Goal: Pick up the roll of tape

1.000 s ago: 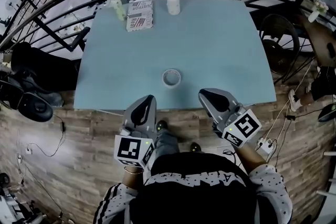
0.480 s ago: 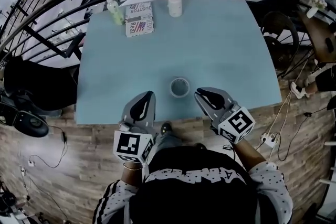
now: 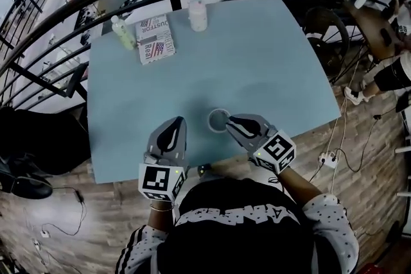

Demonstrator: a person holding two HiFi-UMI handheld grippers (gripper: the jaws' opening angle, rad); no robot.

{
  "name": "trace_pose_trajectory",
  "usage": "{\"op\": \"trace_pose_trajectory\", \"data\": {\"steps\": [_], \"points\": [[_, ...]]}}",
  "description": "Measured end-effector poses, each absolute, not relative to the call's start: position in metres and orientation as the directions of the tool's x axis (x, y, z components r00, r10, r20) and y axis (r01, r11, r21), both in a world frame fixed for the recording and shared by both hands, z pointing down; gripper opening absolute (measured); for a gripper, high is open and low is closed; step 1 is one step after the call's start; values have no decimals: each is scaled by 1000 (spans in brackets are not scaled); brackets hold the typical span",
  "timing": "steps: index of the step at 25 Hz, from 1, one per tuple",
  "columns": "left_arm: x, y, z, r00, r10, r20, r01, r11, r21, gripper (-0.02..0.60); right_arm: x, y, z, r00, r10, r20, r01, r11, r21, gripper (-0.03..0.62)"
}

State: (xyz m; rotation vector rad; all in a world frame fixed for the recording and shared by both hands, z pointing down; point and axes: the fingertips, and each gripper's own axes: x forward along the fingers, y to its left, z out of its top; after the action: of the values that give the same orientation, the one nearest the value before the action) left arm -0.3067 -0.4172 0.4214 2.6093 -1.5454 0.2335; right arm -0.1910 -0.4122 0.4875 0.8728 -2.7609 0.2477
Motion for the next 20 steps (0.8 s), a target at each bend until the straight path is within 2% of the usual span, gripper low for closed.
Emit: {"op": "trace_pose_trajectory", "data": {"steps": [7,15,20], "points": [[-319,-437,430,532,-827,180,-844,-535,35,0,-210,-421,519,-752,-552,361,-609,791,-59,78],[-340,-451,443,556,-803,213,-828,-557,64,0,-232,-424,567,-709,-490,506,-586,810,-36,131],[-350,-462,447,556,-809,189,-830,-553,75,0,-233,-428,590,-666,-474,576,-580,814,0,138]]}}
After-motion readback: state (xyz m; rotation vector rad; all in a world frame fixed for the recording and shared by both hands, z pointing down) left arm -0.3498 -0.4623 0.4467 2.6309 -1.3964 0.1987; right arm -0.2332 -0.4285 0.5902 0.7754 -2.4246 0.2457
